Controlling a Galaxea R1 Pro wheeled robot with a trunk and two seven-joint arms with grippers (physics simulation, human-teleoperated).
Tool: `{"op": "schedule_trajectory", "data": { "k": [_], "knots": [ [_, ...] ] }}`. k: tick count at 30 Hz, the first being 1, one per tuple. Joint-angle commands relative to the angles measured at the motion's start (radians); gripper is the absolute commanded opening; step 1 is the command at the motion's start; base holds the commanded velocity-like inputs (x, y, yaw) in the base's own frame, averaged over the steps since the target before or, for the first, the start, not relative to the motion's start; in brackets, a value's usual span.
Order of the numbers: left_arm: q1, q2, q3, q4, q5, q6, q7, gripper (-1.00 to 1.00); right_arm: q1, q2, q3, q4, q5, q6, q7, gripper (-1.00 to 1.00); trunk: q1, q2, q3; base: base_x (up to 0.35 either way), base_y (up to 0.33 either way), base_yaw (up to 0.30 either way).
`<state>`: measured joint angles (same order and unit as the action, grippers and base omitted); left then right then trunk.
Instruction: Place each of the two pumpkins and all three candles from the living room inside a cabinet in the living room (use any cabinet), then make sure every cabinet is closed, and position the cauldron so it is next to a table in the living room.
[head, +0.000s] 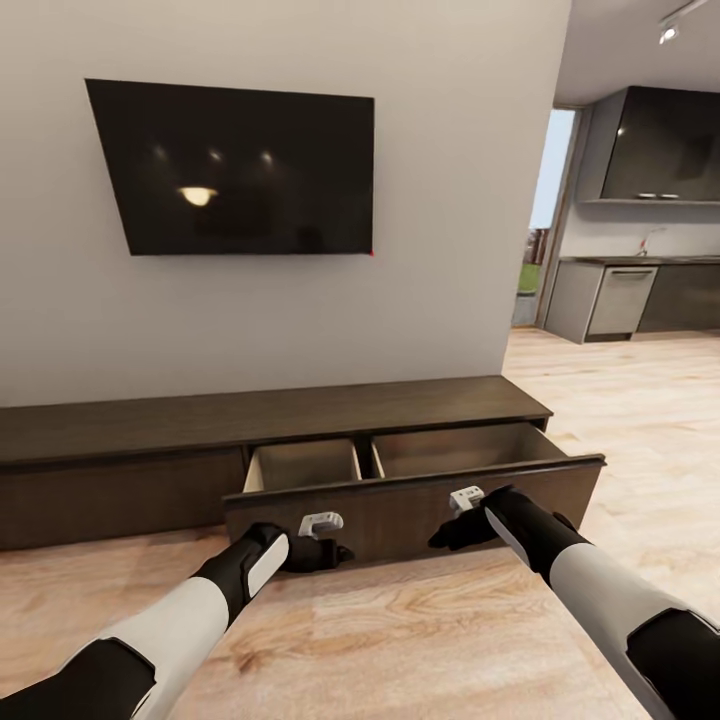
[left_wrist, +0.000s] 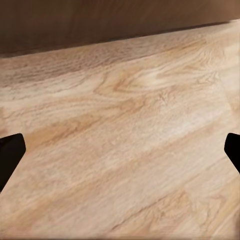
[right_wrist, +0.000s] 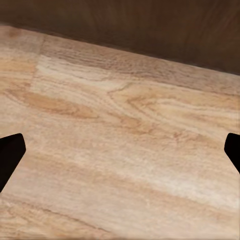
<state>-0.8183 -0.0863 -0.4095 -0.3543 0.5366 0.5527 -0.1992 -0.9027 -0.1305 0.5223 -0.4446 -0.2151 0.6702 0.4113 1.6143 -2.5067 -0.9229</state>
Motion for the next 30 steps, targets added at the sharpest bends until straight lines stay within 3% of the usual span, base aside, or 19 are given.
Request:
{"op": "schedule_trajectory", "data": {
  "k": [1,23,30],
  "knots": [
    [-0.001,0.000,-0.003,0.000,0.000,0.003,-0.002,1.00,-0.001,-0.001,0.007,-0.002,-0.010,0.005,-0.002,1.00,0.000,-0.001,-0.002,-0.012,0.000,0.068],
    [-0.001,0.000,-0.003,0.048,-0.001,-0.055,0.007,1.00,-0.001,-0.001,-0.001,0.000,-0.014,0.002,-0.013,1.00,0.000,-0.001,-0.036,-0.001,0.000,0.079],
    [-0.001,0.000,-0.003,0.087,-0.001,-0.129,0.009,1.00,-0.001,-0.001,-0.002,0.000,-0.016,0.000,-0.014,1.00,0.000,-0.001,-0.047,0.000,0.000,0.080]
  ]
}}
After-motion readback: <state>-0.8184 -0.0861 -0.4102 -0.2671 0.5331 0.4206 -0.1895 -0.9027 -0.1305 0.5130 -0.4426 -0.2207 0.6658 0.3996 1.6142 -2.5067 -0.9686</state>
